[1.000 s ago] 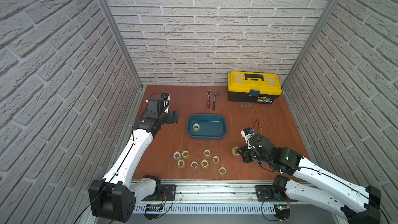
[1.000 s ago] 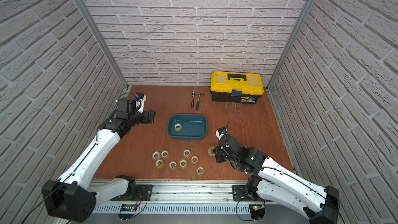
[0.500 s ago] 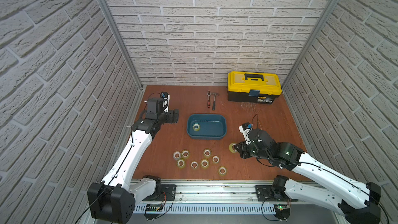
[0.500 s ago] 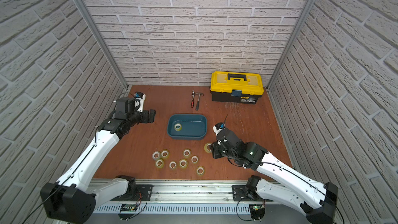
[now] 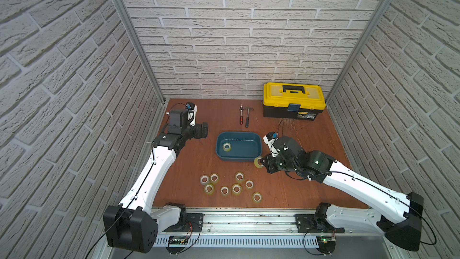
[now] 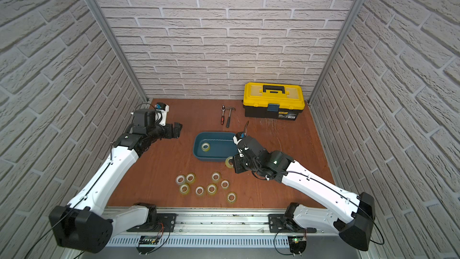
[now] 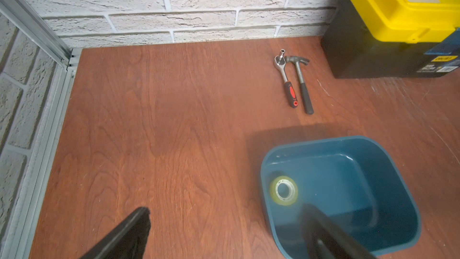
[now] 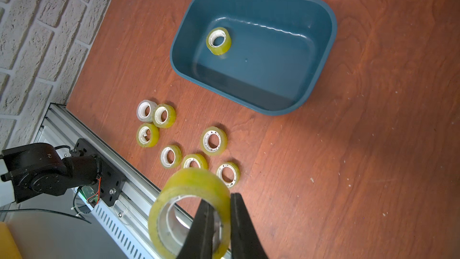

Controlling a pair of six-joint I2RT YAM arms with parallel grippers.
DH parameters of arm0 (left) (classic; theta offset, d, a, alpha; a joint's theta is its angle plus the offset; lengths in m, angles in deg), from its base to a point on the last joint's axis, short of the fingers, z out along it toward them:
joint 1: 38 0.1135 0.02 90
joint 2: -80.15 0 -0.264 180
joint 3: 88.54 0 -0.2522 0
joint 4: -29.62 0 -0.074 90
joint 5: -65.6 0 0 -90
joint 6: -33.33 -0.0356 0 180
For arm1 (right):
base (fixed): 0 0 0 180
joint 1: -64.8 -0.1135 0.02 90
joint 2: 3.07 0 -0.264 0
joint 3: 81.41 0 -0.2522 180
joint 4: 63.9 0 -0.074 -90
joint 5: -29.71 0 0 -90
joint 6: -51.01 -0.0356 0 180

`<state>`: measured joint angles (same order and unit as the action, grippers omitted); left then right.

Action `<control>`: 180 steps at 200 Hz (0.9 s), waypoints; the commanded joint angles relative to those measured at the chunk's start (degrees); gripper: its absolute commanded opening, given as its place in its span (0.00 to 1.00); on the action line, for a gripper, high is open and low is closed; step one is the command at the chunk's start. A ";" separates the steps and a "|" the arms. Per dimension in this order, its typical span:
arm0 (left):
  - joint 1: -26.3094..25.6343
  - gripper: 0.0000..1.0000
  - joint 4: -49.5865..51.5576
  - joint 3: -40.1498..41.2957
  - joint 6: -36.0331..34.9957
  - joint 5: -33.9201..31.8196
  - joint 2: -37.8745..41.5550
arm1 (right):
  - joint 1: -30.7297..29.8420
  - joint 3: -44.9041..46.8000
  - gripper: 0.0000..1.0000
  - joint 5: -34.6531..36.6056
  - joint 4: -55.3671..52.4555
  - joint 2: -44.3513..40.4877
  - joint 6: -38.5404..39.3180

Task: Put the transparent tape into the storage box
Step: Place the tape in the storage box.

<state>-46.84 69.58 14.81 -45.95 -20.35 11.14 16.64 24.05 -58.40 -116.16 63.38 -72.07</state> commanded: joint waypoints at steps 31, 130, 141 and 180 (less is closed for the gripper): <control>6.32 0.98 -4.98 -2.41 1.96 5.47 -5.14 | 1.96 -10.32 0.02 -1.76 3.54 12.89 6.90; 4.92 0.98 -4.15 0.73 0.89 0.37 -2.79 | 8.69 -21.05 0.02 -7.25 2.89 31.89 11.54; 4.45 0.98 -3.88 0.58 0.80 0.21 -3.17 | 8.96 -21.30 0.03 -7.34 3.09 33.11 11.68; 3.28 0.98 -3.79 1.10 0.46 -0.87 -2.83 | 9.14 -22.70 0.03 -7.65 3.34 36.73 11.90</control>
<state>-42.69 66.41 16.16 -44.64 -19.85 8.03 25.82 3.05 -65.22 -114.22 98.84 -61.17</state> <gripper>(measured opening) 0.983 0.148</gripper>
